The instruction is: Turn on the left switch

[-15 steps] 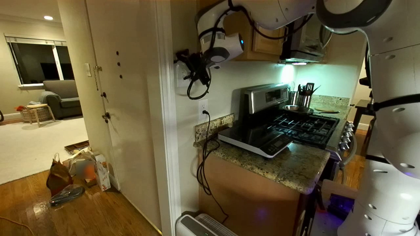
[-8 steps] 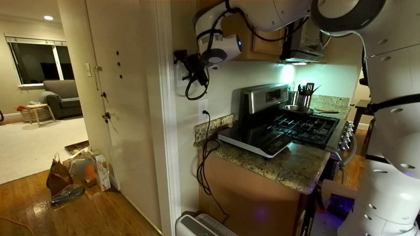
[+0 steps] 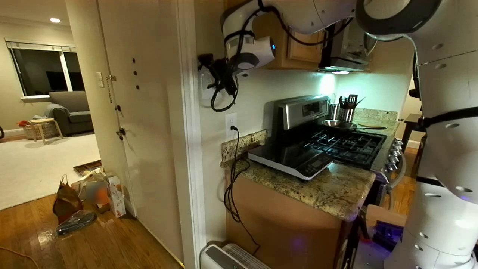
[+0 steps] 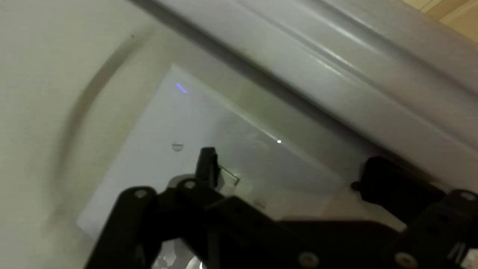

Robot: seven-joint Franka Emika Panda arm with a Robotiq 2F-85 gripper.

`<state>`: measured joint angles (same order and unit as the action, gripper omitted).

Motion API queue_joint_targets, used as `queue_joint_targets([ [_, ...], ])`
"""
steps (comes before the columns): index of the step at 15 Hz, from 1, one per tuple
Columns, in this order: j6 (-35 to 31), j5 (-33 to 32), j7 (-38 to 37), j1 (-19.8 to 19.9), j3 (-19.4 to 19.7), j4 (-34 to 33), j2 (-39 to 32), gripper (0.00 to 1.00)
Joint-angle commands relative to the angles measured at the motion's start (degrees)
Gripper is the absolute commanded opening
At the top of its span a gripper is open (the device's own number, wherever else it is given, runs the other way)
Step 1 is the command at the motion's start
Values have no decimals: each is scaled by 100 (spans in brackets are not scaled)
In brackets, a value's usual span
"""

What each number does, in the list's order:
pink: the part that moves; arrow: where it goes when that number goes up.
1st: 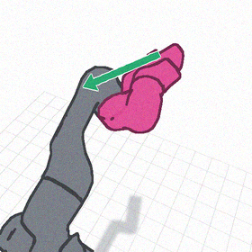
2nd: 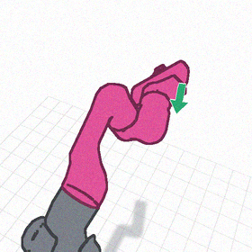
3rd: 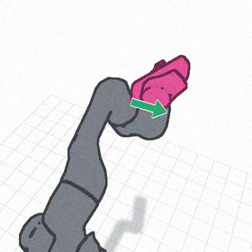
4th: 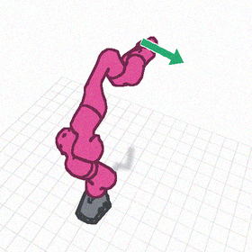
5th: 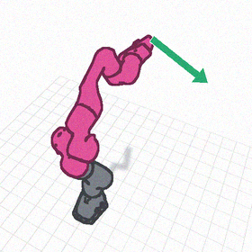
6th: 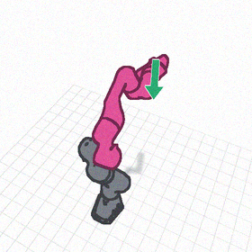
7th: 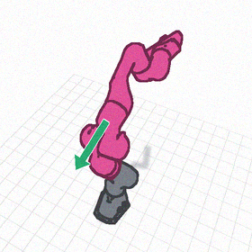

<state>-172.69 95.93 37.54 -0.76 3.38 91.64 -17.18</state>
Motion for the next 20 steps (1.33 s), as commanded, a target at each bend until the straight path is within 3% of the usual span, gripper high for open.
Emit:
queue_joint_targets([
  [1, 110, -112, -57, 1, -5, 277, 513, 100],
  [3, 100, -241, -144, -11, 0, 460, 645, 100],
  [5, 179, -928, -692, -46, 26, 970, 851, 100],
  [8, 558, -2518, -1812, 31, 26, 1825, 1262, 100],
  [10, 873, -3516, -2444, -213, 353, 2324, 1547, 100],
  [14, 1509, -5529, -3580, -252, 519, 2913, 2050, 100],
  [16, 1976, -6507, -4127, 39, 239, 3081, 2316, 100],
  [18, 2737, -7452, -4710, 88, 130, 3149, 2603, 100],
  [20, 3567, -7967, -5037, 75, 0, 3170, 2841, 100],
])
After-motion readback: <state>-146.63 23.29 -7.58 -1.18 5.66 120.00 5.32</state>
